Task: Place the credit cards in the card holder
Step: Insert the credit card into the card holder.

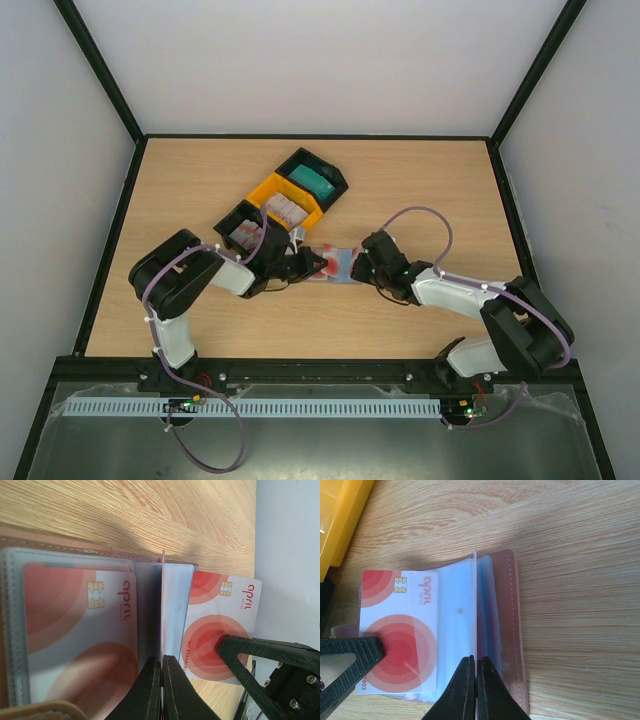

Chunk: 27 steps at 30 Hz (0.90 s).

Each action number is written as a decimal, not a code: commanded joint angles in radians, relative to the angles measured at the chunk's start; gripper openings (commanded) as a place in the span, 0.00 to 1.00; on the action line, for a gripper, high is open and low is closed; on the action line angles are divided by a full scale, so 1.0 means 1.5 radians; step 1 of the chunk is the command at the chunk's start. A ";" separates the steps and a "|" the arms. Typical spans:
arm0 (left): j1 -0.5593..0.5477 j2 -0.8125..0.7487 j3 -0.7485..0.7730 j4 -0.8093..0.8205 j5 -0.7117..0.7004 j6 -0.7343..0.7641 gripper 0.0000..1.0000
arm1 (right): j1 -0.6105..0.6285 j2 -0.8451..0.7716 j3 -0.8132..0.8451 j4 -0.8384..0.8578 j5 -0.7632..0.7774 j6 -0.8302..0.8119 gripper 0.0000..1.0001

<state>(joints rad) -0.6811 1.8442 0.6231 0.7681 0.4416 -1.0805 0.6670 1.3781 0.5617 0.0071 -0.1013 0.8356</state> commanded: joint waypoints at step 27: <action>-0.049 -0.061 0.054 -0.263 -0.059 0.087 0.45 | 0.000 -0.022 -0.003 -0.050 0.032 0.007 0.02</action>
<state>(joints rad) -0.7479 1.7737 0.6651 0.5446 0.3885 -1.0183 0.6674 1.3544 0.5617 -0.0250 -0.0879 0.8459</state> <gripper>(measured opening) 0.431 0.022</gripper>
